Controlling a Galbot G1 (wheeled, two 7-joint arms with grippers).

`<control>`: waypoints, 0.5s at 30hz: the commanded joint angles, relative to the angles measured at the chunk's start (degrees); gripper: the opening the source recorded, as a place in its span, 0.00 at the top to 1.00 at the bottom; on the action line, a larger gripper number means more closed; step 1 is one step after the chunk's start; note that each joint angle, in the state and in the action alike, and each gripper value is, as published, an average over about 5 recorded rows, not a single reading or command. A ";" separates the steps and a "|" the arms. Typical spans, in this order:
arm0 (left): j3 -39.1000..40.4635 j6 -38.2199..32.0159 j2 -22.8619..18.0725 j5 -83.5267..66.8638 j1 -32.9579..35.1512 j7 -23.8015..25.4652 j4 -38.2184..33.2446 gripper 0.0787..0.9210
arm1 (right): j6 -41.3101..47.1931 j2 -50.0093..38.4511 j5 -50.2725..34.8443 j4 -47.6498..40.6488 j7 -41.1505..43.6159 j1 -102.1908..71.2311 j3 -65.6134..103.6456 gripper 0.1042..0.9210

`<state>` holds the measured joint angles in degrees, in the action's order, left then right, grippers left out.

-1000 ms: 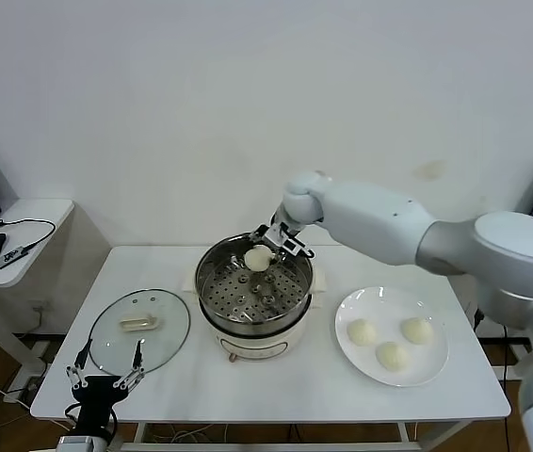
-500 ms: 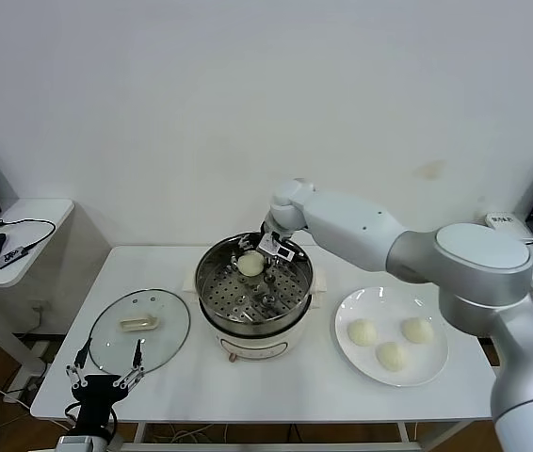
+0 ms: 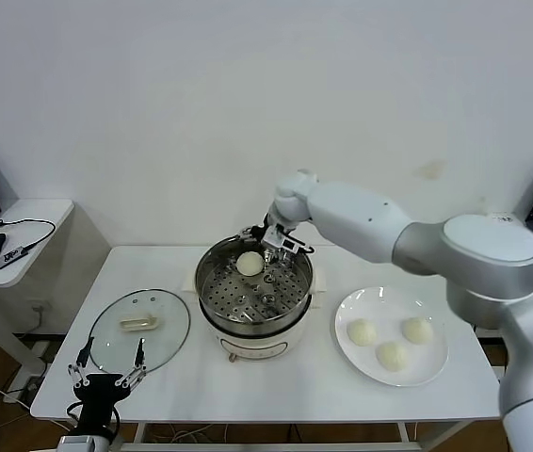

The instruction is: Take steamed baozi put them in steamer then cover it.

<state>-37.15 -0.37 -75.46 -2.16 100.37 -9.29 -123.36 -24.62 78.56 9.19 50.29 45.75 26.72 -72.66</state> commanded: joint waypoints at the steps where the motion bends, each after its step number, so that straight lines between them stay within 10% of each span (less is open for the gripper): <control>1: 0.03 1.10 0.40 -0.12 0.11 -0.03 -1.01 0.12 | 17.37 -10.94 -19.14 18.29 5.69 10.22 -3.38 0.12; 15: 1.22 5.40 3.19 0.20 -0.75 -0.36 -3.07 0.12 | 42.95 -44.74 -26.20 45.98 6.37 17.72 -7.04 0.12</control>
<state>-36.03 3.35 -72.94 -1.99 99.62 -9.63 -125.91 2.48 54.14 -10.20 78.48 51.20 39.68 -77.43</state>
